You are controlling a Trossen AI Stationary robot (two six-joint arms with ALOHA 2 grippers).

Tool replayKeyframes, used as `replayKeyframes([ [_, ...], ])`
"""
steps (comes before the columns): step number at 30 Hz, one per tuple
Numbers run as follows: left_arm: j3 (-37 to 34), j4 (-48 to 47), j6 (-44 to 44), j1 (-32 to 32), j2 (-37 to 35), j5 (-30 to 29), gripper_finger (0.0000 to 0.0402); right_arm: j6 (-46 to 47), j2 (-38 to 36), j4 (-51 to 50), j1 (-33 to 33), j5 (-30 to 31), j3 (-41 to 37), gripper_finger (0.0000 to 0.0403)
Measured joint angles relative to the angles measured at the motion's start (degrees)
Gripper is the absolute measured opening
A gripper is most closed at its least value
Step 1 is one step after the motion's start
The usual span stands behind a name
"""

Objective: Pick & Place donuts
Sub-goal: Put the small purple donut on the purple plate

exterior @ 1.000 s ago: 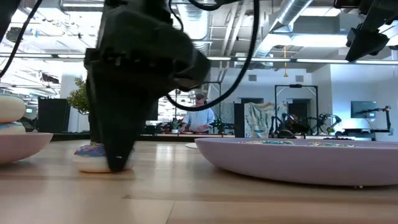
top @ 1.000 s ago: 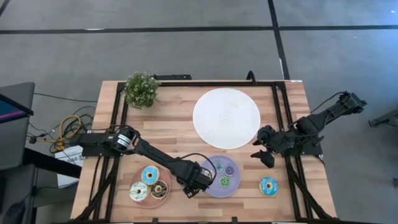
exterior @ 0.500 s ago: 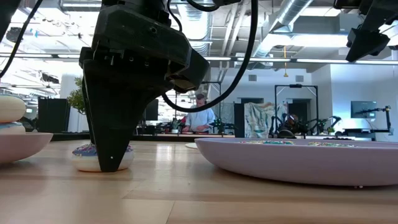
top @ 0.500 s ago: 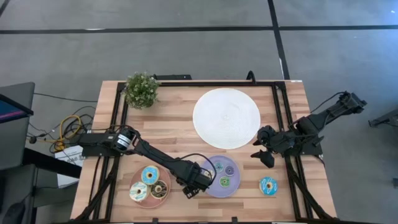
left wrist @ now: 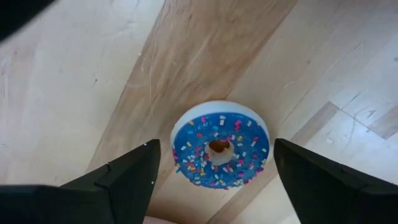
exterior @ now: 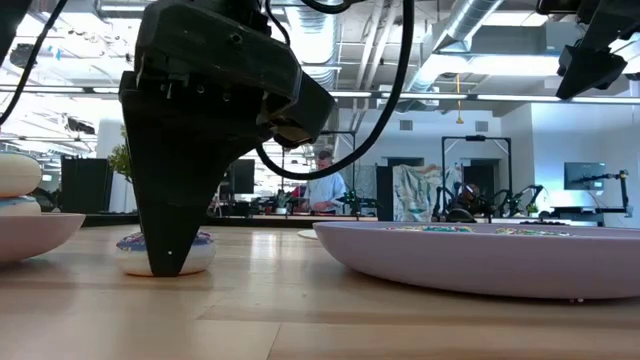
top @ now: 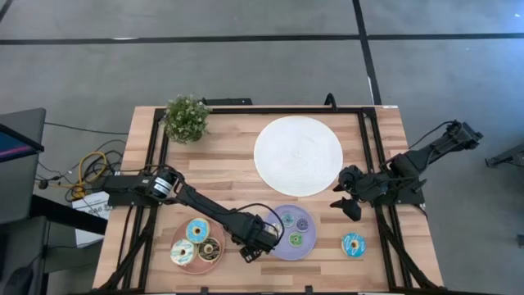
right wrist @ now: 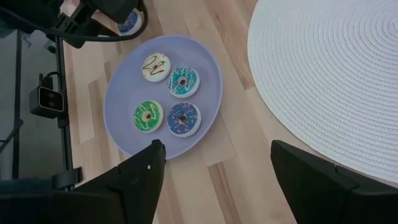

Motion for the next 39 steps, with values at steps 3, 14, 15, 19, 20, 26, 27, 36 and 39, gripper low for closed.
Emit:
replayKeyframes([
  [3,0.00,0.02,-0.01,0.00,0.00,0.00,0.0283,0.04,0.01,0.00,0.00,0.00,0.00,0.0282],
  [14,0.00,0.07,-1.51,0.00,-0.02,0.12,0.0224,0.51,-0.01,0.00,0.00,0.04,0.00,0.0282],
  [15,0.00,0.07,-1.72,0.00,-0.02,0.22,0.0221,0.51,-0.01,0.00,0.00,0.04,0.00,0.0282],
  [19,0.00,0.07,-4.68,0.24,-0.04,3.22,0.0214,0.51,0.01,0.00,0.00,0.04,0.00,0.0282],
  [20,0.00,0.09,-5.12,0.36,-0.04,4.03,0.0213,0.51,0.01,0.00,0.00,0.04,0.00,0.0282],
  [26,1.87,-0.69,-5.48,1.35,-0.09,4.23,0.0213,0.48,-0.01,0.00,0.00,0.04,0.00,0.0282],
  [27,2.80,-0.65,-5.48,1.44,-0.11,3.60,0.0213,0.48,-0.01,0.00,0.00,0.04,0.00,0.0282],
  [36,13.94,1.85,-7.56,2.19,-0.11,-6.00,0.0213,0.48,0.01,0.00,0.00,0.04,0.00,0.0282],
  [39,15.08,6.14,-7.56,2.21,-0.15,-8.66,0.0213,0.48,0.01,0.00,0.00,0.04,0.00,0.0282],
])
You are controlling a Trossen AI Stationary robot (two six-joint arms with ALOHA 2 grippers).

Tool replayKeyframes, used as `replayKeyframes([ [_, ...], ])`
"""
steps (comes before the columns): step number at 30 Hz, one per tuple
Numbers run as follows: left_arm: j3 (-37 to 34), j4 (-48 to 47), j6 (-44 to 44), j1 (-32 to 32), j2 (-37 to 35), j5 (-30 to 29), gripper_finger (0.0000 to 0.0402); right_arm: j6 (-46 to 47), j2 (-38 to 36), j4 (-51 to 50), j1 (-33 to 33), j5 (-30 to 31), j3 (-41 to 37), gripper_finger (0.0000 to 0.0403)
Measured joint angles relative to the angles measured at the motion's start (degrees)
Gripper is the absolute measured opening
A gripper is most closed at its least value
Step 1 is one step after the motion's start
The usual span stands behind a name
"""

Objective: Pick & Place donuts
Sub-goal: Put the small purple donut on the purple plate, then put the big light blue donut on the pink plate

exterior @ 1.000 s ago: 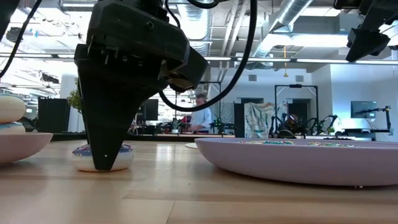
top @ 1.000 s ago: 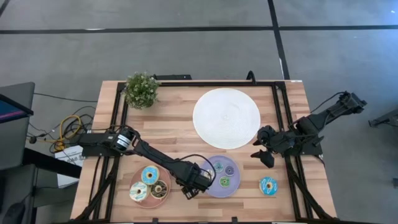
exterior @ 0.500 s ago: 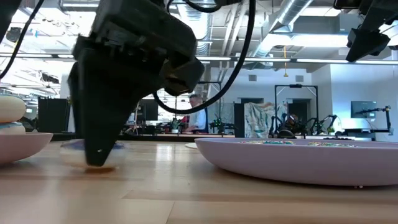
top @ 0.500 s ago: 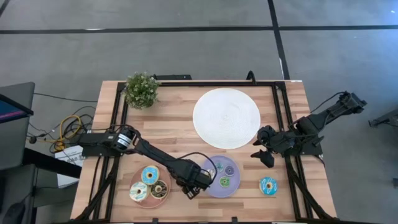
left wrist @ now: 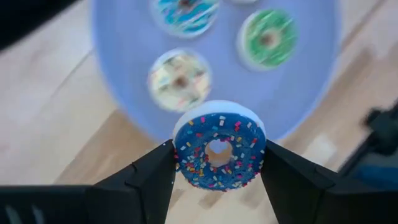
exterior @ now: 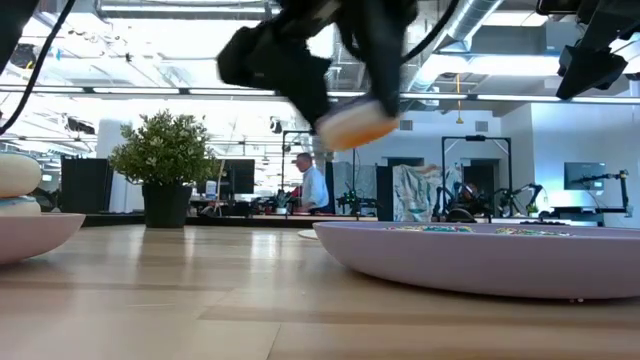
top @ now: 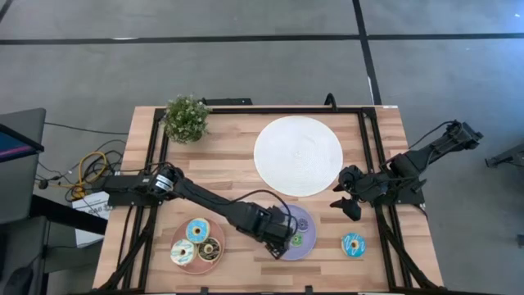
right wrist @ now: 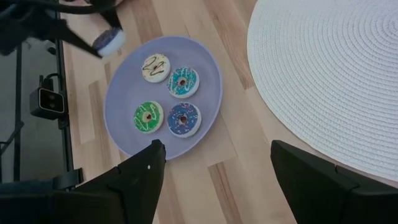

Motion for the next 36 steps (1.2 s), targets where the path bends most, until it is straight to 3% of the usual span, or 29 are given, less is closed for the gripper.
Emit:
replayKeyframes([
  [7,-0.02,9.22,0.58,0.26,1.82,-1.04,0.0212,0.00,0.00,0.00,0.00,-0.15,0.00,0.0282],
  [11,0.00,13.02,0.44,0.32,4.60,1.48,0.0212,0.02,-0.01,0.03,-0.02,-0.33,0.00,0.0282],
  [18,-0.02,13.70,-1.63,0.32,7.17,3.53,0.0212,0.05,0.00,0.01,0.00,-0.37,0.00,0.0282],
  [25,-0.02,13.63,-0.79,0.37,7.32,0.93,0.0213,0.02,-0.02,0.00,0.00,-0.39,0.00,0.0282],
  [36,0.00,16.01,4.70,1.24,7.37,0.87,0.0264,-0.07,-0.01,-0.02,-0.01,-0.39,0.00,0.0282],
])
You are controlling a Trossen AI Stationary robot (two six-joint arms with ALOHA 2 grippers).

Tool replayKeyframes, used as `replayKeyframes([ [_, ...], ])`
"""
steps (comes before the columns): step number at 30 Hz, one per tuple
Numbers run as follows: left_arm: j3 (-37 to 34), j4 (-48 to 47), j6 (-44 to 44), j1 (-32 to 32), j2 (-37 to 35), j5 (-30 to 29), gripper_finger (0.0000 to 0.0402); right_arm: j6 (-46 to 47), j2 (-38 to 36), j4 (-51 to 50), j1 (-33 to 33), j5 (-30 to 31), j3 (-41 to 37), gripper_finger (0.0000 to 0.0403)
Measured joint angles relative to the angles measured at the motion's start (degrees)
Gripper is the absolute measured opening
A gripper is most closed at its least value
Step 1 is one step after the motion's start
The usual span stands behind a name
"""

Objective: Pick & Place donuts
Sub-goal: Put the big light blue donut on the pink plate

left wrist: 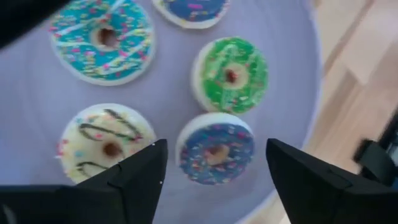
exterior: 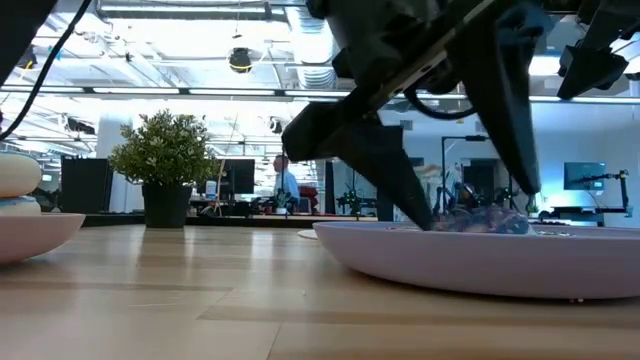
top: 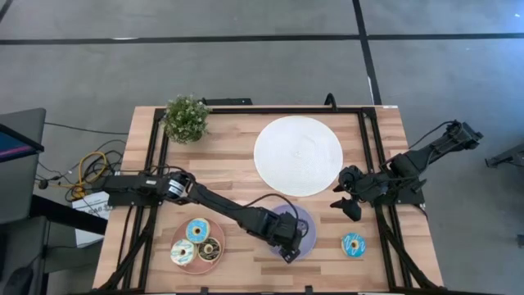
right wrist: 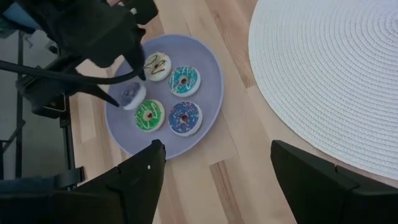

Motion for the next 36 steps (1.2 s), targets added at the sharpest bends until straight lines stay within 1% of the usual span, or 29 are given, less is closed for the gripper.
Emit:
replayKeyframes([
  [6,-0.02,-1.35,0.00,0.79,0.00,1.68,0.0293,-0.37,0.01,0.00,0.01,-0.02,0.00,0.0282],
  [13,-0.02,-3.20,-1.66,2.15,-0.02,7.97,0.0300,-0.76,0.01,0.00,-0.01,-0.06,0.00,0.0282],
  [15,0.15,-3.02,-1.83,2.32,-0.04,7.57,0.0300,-0.88,-0.01,-0.02,-0.01,-0.04,0.00,0.0282],
  [18,2.58,-4.74,-1.26,2.37,-0.09,6.27,0.0300,-0.90,-0.01,-0.02,-0.01,-0.04,0.00,0.0282],
  [21,4.34,-4.89,-0.43,2.43,-0.44,4.22,0.0300,-0.91,0.00,-0.02,0.00,-0.04,0.00,0.0282],
  [26,7.79,-4.61,1.08,2.45,-0.43,2.61,0.0300,-0.95,-0.01,0.00,0.01,-0.04,0.00,0.0282],
  [36,7.74,-4.58,-2.54,2.15,0.20,2.67,0.0300,-0.96,0.01,-0.02,-0.01,-0.04,0.00,0.0282],
])
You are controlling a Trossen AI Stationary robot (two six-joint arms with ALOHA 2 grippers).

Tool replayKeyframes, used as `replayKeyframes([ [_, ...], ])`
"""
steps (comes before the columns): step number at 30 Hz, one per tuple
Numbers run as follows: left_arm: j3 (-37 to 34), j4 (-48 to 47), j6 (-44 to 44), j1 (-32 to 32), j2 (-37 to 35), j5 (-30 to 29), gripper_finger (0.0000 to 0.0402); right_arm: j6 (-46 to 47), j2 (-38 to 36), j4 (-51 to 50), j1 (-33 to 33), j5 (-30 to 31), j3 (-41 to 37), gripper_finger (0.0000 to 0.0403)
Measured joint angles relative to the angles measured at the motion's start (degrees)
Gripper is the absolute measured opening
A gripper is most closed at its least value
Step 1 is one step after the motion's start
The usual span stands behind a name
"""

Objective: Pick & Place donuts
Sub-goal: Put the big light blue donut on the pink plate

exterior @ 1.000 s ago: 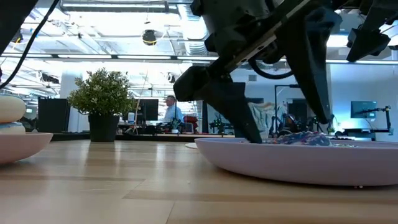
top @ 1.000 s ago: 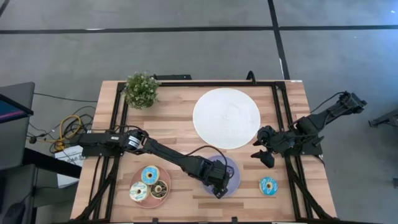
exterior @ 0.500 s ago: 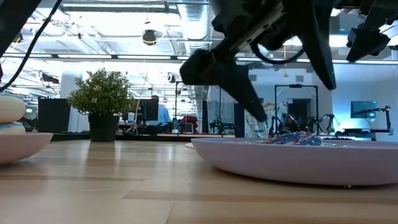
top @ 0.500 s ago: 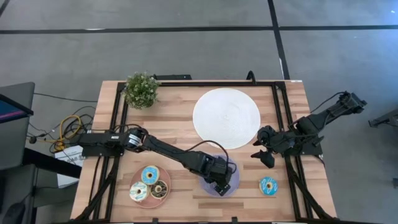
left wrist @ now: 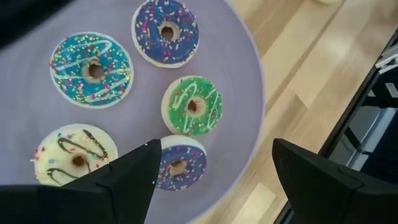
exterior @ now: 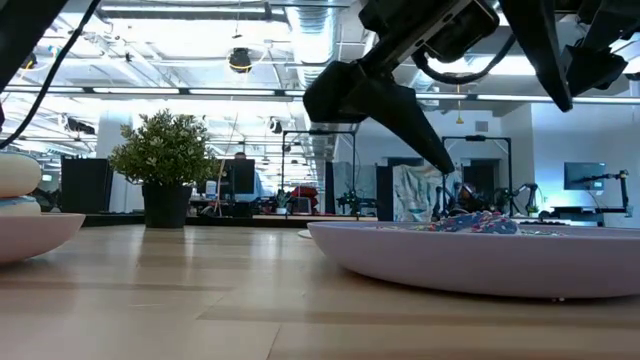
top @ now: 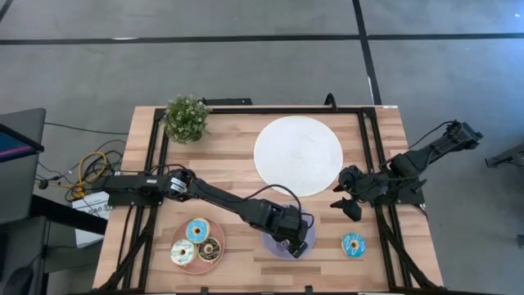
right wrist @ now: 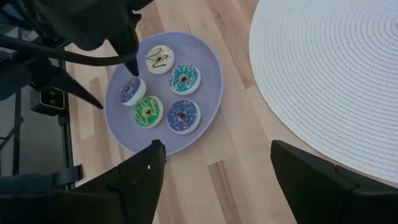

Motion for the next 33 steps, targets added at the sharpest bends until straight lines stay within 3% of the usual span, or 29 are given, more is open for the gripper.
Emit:
replayKeyframes([
  [21,-0.10,2.33,-4.57,-2.30,0.02,-4.77,0.0300,0.00,0.00,0.00,0.00,0.00,0.00,0.0282],
  [33,-6.71,15.57,-5.28,-2.08,0.13,3.35,0.0251,0.46,0.00,0.02,0.01,0.00,0.00,0.0282],
])
